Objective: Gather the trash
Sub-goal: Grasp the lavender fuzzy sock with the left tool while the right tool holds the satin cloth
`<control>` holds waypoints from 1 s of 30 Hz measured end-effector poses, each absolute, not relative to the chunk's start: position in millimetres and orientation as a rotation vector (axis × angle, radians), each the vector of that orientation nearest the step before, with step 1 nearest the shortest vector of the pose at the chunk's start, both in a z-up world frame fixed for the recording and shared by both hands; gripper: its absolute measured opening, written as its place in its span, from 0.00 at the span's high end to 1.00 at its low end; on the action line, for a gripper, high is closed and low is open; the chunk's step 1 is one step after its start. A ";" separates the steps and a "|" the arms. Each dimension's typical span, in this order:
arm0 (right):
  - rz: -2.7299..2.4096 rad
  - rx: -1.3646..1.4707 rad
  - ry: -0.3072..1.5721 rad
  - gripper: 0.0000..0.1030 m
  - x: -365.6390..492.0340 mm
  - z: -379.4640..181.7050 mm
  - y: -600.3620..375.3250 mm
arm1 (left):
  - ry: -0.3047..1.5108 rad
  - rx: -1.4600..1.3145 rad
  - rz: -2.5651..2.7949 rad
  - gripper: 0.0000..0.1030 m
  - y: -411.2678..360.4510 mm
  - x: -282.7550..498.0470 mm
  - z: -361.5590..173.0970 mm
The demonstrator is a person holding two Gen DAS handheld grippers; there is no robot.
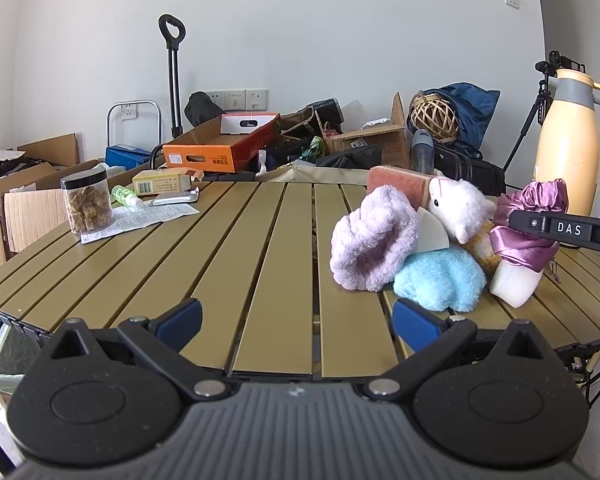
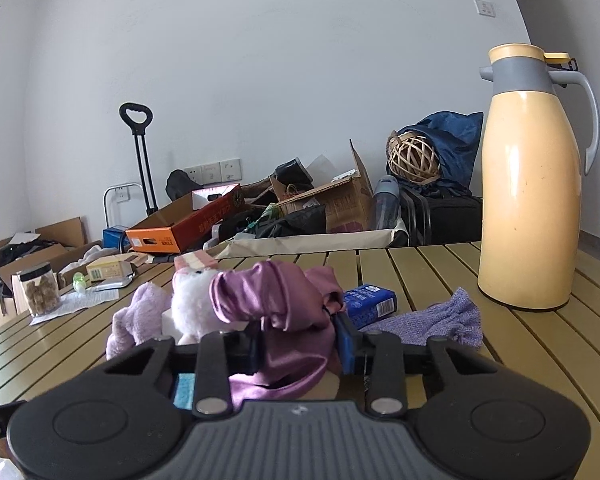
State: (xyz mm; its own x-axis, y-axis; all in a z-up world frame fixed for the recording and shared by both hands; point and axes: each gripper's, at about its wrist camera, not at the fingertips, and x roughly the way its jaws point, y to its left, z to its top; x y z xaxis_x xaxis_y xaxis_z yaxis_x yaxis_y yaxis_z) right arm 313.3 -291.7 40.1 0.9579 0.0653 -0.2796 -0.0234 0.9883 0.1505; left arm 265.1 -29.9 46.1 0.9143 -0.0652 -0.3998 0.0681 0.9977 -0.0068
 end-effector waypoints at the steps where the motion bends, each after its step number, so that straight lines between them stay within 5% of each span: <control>1: 0.044 0.154 0.286 0.67 312.5 40.3 -293.5 | 0.408 0.009 -0.068 0.00 -30.9 264.5 47.2; 30: -0.014 0.299 0.162 0.68 279.8 43.1 -339.3 | 0.362 0.128 -0.085 0.00 -103.5 320.0 67.5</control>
